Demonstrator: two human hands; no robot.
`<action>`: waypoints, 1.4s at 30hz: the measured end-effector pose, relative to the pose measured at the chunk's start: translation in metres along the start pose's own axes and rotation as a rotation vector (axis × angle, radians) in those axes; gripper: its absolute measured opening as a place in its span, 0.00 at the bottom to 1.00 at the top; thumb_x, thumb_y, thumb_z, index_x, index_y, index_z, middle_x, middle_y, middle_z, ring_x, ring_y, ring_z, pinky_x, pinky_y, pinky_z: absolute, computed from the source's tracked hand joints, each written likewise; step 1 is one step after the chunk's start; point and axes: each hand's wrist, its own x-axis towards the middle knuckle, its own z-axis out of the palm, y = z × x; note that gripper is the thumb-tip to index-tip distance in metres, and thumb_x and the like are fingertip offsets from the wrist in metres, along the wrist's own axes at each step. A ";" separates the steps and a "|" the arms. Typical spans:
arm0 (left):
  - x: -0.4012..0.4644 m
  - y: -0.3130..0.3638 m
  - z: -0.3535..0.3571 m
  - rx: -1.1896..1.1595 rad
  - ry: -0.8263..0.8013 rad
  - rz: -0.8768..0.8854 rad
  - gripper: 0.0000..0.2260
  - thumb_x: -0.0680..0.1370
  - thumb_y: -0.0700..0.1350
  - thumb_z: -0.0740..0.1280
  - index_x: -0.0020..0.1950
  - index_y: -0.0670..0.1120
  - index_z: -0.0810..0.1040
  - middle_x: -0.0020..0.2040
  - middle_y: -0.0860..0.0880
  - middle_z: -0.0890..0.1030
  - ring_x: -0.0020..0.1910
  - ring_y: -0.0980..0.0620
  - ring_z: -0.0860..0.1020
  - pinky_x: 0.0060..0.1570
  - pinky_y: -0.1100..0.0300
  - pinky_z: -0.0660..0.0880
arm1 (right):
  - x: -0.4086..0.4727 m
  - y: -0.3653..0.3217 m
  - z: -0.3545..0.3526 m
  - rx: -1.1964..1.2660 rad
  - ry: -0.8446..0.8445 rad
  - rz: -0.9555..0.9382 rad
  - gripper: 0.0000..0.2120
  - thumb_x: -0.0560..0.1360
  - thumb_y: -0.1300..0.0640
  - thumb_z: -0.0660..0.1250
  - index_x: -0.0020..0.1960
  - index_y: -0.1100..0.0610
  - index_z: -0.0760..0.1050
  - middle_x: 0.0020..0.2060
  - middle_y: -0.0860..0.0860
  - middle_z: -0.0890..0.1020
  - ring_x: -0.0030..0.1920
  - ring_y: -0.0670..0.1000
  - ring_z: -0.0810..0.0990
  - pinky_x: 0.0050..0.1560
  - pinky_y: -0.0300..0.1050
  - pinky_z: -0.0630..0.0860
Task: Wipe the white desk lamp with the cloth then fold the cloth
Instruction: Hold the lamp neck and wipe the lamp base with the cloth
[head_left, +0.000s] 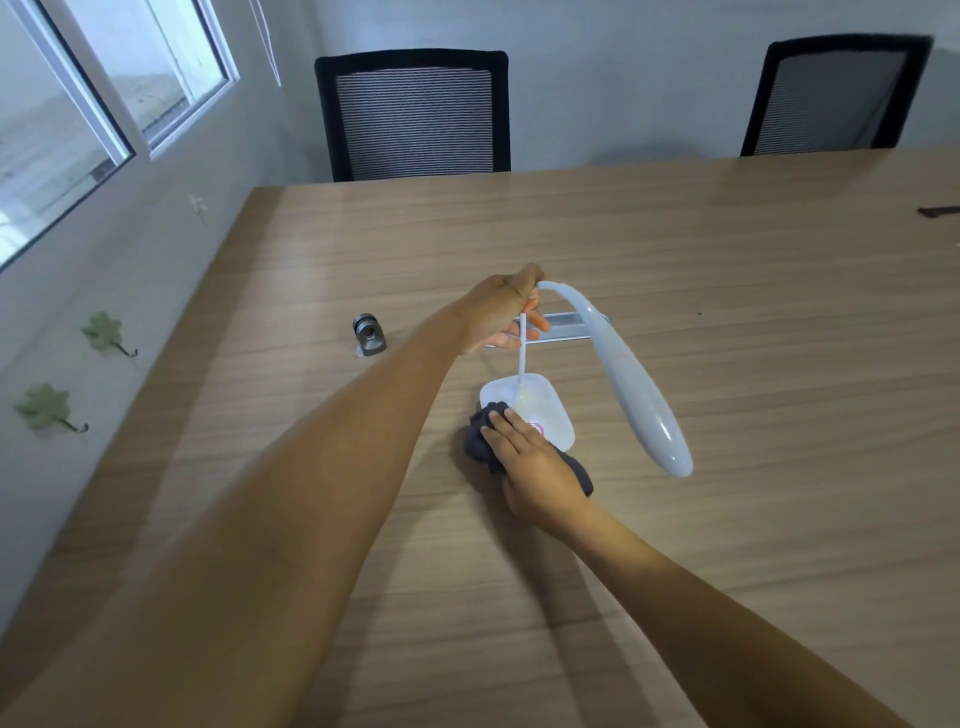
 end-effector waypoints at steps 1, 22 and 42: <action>0.000 0.000 0.000 -0.005 0.003 -0.003 0.19 0.79 0.52 0.53 0.31 0.46 0.66 0.46 0.43 0.82 0.51 0.43 0.80 0.59 0.51 0.75 | -0.005 -0.001 0.002 0.034 0.015 -0.018 0.27 0.74 0.66 0.58 0.73 0.62 0.59 0.76 0.56 0.57 0.77 0.55 0.49 0.77 0.51 0.51; -0.002 0.000 0.002 -0.034 0.016 -0.023 0.19 0.79 0.52 0.54 0.31 0.46 0.67 0.45 0.43 0.81 0.49 0.44 0.79 0.57 0.52 0.76 | 0.023 -0.001 -0.011 0.085 0.007 0.059 0.23 0.76 0.64 0.57 0.72 0.62 0.61 0.76 0.56 0.57 0.77 0.53 0.50 0.77 0.45 0.48; 0.001 -0.002 0.003 -0.057 -0.002 -0.030 0.18 0.77 0.51 0.55 0.28 0.46 0.65 0.40 0.45 0.81 0.46 0.46 0.79 0.57 0.53 0.75 | -0.010 0.025 -0.056 0.657 0.306 0.524 0.15 0.79 0.61 0.53 0.62 0.67 0.69 0.58 0.66 0.76 0.61 0.65 0.73 0.58 0.50 0.72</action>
